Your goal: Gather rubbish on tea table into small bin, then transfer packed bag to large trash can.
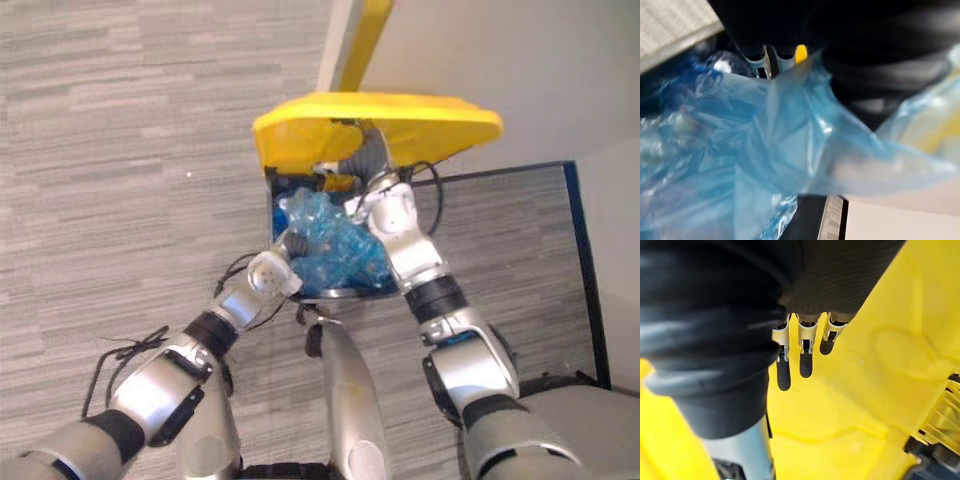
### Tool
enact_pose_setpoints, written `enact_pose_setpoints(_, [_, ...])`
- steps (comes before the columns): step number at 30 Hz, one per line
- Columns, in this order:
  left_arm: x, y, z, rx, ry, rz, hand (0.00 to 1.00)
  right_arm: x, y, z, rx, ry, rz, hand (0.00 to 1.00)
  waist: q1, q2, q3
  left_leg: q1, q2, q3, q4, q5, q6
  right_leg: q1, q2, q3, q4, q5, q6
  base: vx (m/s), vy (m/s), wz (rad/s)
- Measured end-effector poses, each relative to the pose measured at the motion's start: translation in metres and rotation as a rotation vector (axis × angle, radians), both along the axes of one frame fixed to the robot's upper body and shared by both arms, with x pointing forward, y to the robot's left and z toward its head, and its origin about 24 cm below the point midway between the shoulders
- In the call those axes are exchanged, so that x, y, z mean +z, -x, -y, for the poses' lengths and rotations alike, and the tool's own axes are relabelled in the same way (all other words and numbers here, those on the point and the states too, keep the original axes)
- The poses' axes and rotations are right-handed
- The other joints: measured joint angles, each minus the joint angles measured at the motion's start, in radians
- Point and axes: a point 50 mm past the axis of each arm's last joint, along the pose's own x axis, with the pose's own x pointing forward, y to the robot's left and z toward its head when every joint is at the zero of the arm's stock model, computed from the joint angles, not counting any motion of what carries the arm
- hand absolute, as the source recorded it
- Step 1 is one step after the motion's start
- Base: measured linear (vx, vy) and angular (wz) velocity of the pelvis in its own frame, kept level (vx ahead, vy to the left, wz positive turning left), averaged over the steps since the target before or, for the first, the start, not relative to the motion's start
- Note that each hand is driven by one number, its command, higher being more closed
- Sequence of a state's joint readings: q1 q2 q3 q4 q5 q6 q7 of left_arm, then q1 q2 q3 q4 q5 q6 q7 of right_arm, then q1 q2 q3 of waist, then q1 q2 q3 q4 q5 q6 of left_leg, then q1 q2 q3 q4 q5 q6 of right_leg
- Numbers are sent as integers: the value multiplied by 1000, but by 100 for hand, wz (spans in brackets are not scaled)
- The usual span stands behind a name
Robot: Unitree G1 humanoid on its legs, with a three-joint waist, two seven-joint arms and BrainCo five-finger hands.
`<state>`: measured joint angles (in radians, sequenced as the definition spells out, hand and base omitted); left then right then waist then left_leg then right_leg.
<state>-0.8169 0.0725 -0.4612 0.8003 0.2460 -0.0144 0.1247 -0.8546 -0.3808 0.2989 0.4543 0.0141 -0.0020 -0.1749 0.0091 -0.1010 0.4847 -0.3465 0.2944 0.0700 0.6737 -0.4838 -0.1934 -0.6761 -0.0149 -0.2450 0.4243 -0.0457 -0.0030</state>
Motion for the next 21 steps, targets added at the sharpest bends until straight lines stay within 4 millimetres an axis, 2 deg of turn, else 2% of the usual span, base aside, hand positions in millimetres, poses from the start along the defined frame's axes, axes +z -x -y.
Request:
enact_pose_setpoints(1, [0, 0, -2, 3, -3, 0, 0, -3, 0, 1, -3, 4, -7, 0, 0, -1, -3, 2, -5, -2, -4, 4, -1, 4, -1, -2, -4, 0, 0, -4, -21, 17])
enact_pose_setpoints(4, [-7, 2, -22, 39, -23, 3, 0, -30, 0, 8, -32, 13, -94, 0, 3, 1, -7, 50, -11, -11, -36, 24, -8, 55, -5, -13, -19, 5, -8, 1, 2, 15])
enact_pose_setpoints(9, [-29, 20, -72, 151, 77, -36, 0, -70, 9, 35, -107, -9, -217, 0, 13, 3, -9, 108, -40, -19, -80, 41, 15, 110, -28, -17, -33, 0, 0, -14, 16, 13])
enact_pose_setpoints(13, [-67, 47, -113, 261, 132, -163, 0, -99, 20, 59, -168, 33, -306, 0, 25, 23, -21, 148, -50, -25, -84, 42, 20, 155, -40, -19, -34, -3, 4, -22, 37, 7])
enact_pose_setpoints(15, [-95, 71, -135, 333, 156, -267, 0, -115, 28, 69, -195, 26, -354, 0, 32, 38, -53, 157, -60, -24, -87, 43, 26, 159, -51, -17, -26, -3, 5, -13, 45, 5])
enact_pose_setpoints(17, [-120, 95, -155, 416, 176, -361, 0, -127, 34, 74, -209, 40, -394, 0, 38, 55, -57, 197, -66, -25, -91, 44, 27, 193, -58, -16, -15, -8, 12, -3, 40, 7])
enact_pose_setpoints(21, [-172, 144, -193, 631, 199, -591, 0, -151, 47, 80, -231, 34, -471, 0, 49, 65, -63, 248, -98, -23, -73, 39, 43, 238, -89, -5, 10, -25, 38, -79, 53, 2])
